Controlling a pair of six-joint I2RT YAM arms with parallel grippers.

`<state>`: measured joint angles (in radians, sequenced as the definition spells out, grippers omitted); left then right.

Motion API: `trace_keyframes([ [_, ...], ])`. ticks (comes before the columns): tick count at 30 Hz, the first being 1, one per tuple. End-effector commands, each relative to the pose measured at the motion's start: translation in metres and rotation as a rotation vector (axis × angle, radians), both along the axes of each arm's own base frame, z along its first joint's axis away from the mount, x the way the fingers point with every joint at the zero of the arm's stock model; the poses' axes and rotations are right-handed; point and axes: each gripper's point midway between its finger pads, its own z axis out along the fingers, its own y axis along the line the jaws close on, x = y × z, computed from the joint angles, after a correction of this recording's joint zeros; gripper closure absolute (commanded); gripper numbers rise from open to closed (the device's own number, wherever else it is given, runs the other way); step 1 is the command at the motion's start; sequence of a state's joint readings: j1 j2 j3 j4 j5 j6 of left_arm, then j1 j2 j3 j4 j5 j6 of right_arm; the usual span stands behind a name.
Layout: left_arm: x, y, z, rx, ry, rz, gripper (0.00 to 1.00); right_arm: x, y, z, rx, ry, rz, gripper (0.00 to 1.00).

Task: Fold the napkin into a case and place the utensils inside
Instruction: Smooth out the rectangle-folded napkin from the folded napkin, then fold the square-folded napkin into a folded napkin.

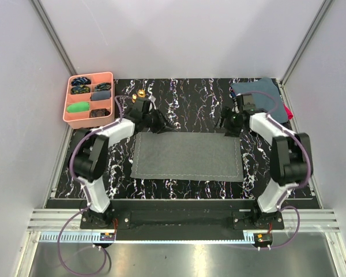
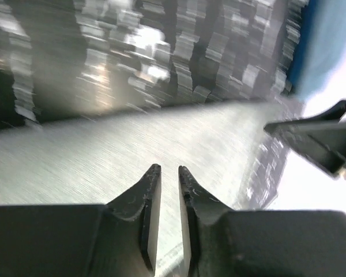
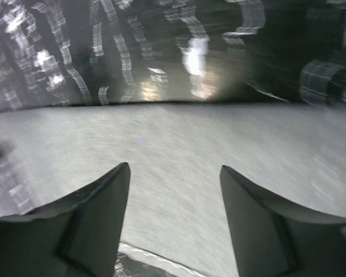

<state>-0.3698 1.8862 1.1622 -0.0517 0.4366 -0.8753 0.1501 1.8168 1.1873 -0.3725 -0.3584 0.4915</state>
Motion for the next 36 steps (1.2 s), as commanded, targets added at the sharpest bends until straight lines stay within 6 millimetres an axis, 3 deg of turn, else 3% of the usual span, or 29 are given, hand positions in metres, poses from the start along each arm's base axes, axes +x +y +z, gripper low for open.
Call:
trace_keyframes([
  [1,-0.023,-0.013,0.075,-0.011,-0.190,-0.109,0.75,-0.054,-0.082,0.012,-0.408,0.056,-0.098,0.21],
  [2,-0.029,-0.013,0.087,-0.006,-0.232,-0.135,0.75,-0.062,-0.088,0.010,-0.430,0.060,-0.098,0.20],
  [5,-0.045,-0.009,0.098,-0.006,-0.242,-0.167,0.74,-0.084,-0.101,-0.002,-0.456,0.095,-0.111,0.16],
  [7,-0.058,-0.007,0.094,-0.016,-0.225,-0.186,0.74,-0.093,-0.110,-0.010,-0.464,0.126,-0.123,0.17],
  [8,-0.064,-0.007,0.099,-0.030,-0.233,-0.193,0.74,-0.094,-0.112,-0.012,-0.468,0.130,-0.117,0.18],
  [15,-0.098,0.001,0.086,-0.052,-0.194,-0.230,0.74,-0.092,-0.113,-0.029,-0.423,0.178,-0.096,0.22],
  [22,-0.104,-0.001,0.085,-0.088,-0.177,-0.231,0.74,-0.096,-0.106,-0.051,-0.388,0.244,-0.093,0.32],
  [28,-0.103,-0.004,0.093,-0.103,-0.195,-0.226,0.74,-0.109,-0.113,-0.070,-0.442,0.317,-0.157,0.44],
  [31,-0.103,-0.005,0.096,-0.108,-0.196,-0.227,0.74,-0.108,-0.111,-0.069,-0.465,0.308,-0.151,0.45],
  [36,-0.103,-0.006,0.100,-0.117,-0.199,-0.228,0.74,-0.107,-0.105,-0.072,-0.506,0.318,-0.118,0.58],
])
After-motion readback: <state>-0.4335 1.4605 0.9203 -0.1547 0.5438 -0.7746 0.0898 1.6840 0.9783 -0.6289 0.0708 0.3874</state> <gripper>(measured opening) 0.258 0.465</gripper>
